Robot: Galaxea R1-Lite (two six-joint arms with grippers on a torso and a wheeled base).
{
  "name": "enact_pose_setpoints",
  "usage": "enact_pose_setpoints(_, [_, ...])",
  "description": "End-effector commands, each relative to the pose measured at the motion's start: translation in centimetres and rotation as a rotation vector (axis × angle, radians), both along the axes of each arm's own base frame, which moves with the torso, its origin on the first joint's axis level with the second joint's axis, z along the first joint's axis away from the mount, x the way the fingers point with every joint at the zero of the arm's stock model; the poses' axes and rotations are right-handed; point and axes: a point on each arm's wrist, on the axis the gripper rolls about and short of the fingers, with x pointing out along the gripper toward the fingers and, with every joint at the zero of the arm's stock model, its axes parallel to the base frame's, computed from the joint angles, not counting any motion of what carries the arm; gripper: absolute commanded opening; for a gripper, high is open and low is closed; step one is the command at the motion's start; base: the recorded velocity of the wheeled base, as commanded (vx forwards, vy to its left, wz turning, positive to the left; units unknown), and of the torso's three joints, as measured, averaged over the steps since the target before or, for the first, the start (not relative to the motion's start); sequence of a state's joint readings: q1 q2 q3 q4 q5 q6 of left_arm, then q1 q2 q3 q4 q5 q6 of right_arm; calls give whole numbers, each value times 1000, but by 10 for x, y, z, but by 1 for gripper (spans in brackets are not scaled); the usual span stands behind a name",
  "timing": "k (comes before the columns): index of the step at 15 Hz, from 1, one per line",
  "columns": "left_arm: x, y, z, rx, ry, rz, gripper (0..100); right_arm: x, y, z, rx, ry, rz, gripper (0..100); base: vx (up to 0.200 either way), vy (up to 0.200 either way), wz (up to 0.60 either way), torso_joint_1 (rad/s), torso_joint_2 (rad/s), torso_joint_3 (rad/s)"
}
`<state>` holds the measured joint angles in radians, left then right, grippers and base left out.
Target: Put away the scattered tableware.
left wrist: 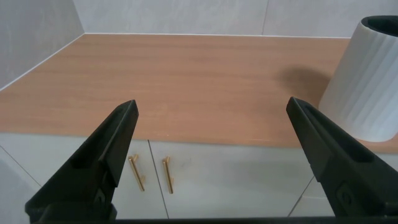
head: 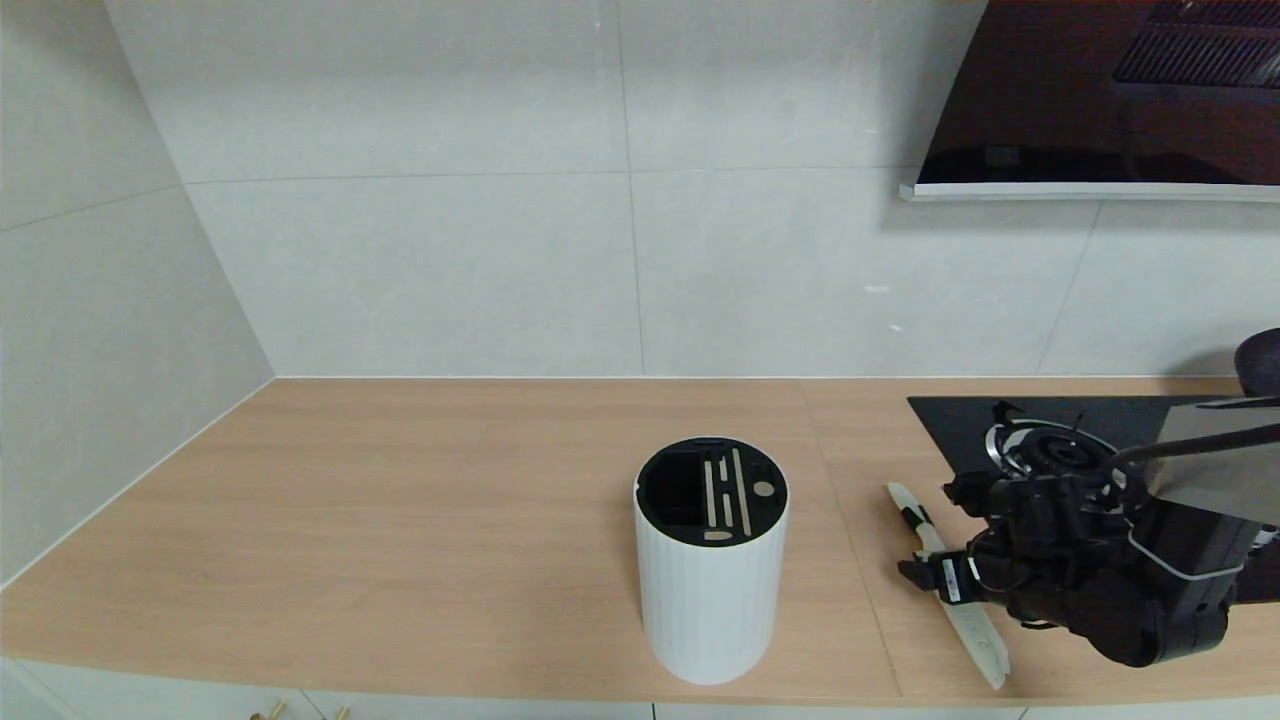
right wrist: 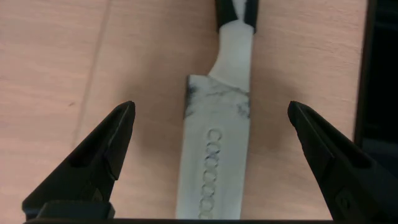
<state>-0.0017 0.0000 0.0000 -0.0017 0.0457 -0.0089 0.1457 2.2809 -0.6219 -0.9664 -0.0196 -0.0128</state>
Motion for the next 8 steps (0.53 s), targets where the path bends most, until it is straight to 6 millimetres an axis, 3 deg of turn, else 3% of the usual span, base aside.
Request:
enact_pose_setpoints(1, [0,0,0,0,0,0,100,2,0,-8,-4,11,-1,100,0,0,0,0,0,0])
enact_pose_setpoints(3, [0,0,0,0,0,0,100,4,-1,-10,-2,13,-14,100,0,0,0,0,0,0])
enact_pose_setpoints(4, [0,0,0,0,-1,0,100,3,-1,-10,-2,14,-14,0,0,0,0,0,0,0])
enact_pose_setpoints(8, [0,0,0,0,0,0,100,3,-1,-16,-7,29,-14,0,0,0,0,0,0,0])
